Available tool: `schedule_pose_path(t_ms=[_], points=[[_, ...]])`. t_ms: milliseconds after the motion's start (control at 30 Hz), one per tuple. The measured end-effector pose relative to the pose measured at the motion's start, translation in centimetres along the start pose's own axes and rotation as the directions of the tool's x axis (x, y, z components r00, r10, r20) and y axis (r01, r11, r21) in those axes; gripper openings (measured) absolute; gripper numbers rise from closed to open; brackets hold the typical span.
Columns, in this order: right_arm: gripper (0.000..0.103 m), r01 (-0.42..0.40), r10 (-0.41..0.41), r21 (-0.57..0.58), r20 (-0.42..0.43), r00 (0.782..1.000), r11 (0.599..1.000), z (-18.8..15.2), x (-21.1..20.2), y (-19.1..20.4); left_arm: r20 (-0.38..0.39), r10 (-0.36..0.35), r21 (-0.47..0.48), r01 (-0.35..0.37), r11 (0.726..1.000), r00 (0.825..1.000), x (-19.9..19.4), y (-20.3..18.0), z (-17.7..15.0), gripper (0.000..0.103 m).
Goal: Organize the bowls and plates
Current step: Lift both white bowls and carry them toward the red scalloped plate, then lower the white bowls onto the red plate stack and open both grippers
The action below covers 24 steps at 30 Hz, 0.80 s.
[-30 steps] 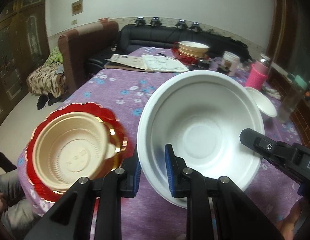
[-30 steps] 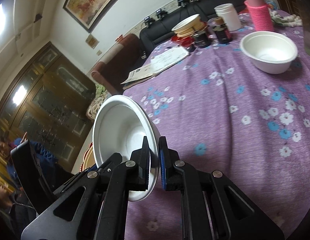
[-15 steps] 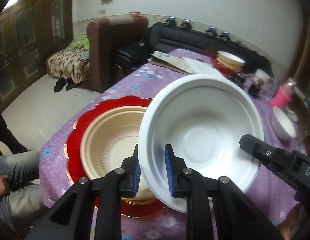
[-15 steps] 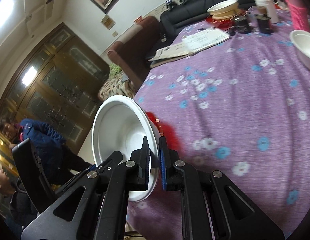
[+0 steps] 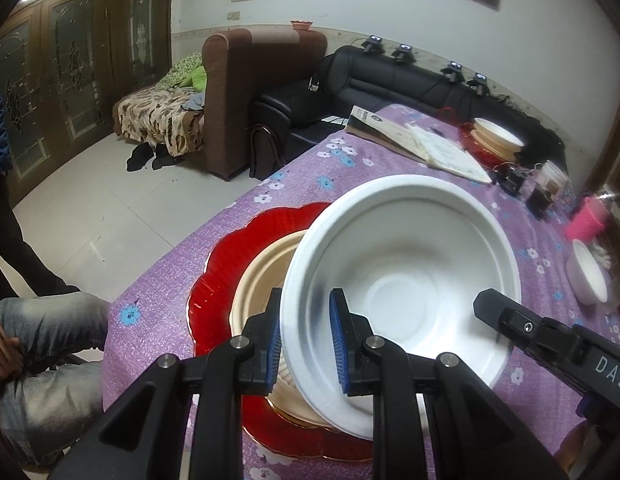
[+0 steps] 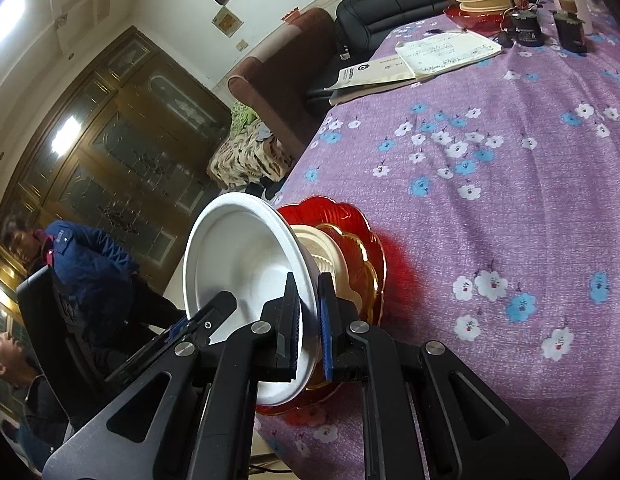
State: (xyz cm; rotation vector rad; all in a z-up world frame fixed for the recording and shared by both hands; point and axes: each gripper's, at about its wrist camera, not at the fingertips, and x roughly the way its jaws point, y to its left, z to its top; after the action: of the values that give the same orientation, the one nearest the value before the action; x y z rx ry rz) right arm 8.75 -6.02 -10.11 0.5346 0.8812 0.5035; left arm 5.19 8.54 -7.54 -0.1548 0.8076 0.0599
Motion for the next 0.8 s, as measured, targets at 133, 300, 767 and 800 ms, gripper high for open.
schedule_pose_path(t_ms=[133,300,767,800], points=[[0.009,-0.006,0.006,0.013,-0.01,1.0,1.0,0.0,0.4,-0.2,-0.005,0.0,-0.002,0.0,1.0,1.0,0.1,0.3,0.0,0.021],[0.009,-0.009,0.009,0.033,-0.016,1.0,0.999,0.2,0.9,-0.6,-0.014,0.005,-0.001,-0.005,1.0,1.0,0.5,0.5,-0.1,0.021],[0.009,-0.009,0.011,0.033,-0.037,0.999,0.999,0.4,2.1,-0.4,-0.029,0.017,-0.016,-0.018,1.0,0.999,1.0,1.2,0.3,0.021],[0.009,-0.009,0.01,0.033,-0.039,0.999,0.999,0.4,2.2,-0.5,-0.033,0.019,-0.017,-0.019,1.0,0.999,1.1,1.2,0.3,0.021]])
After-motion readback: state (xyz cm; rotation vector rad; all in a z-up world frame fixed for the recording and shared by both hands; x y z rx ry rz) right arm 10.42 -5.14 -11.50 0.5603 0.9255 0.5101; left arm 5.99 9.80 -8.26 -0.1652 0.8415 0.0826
